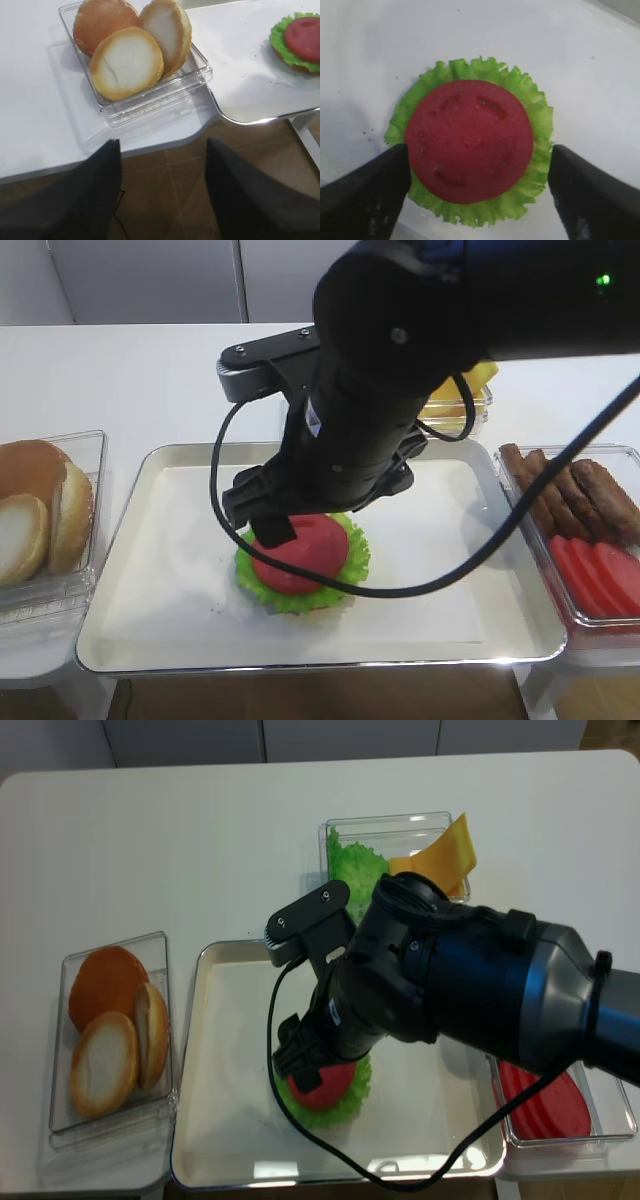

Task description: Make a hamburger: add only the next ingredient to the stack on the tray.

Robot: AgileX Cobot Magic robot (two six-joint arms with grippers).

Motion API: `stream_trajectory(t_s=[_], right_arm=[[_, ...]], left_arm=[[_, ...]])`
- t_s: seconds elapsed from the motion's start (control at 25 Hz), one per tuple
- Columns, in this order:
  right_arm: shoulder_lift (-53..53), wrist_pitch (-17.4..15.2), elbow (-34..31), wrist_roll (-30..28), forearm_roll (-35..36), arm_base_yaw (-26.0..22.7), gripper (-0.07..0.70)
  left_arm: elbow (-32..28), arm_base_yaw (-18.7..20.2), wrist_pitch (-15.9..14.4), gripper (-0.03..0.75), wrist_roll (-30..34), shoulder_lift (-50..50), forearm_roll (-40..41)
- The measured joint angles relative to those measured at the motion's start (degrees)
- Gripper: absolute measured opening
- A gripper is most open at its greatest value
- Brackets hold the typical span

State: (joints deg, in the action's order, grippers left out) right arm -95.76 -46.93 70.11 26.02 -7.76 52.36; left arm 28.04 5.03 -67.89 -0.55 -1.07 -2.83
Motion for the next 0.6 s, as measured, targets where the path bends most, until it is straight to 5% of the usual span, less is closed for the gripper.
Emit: stream_trajectory(t_s=[0.44, 0.6], right_arm=[[0.11, -2.98, 0.0, -0.73, 2.49, -0.16, 0.694], [1.05, -3.52, 0.0, -4.33, 6.92, -4.36, 0.694]], left_arm=[[0.0, 0.0, 0.0, 0.402, 0.0, 0.0, 0.0], [0.0, 0.0, 0.0, 0.402, 0.0, 0.0, 0.0]])
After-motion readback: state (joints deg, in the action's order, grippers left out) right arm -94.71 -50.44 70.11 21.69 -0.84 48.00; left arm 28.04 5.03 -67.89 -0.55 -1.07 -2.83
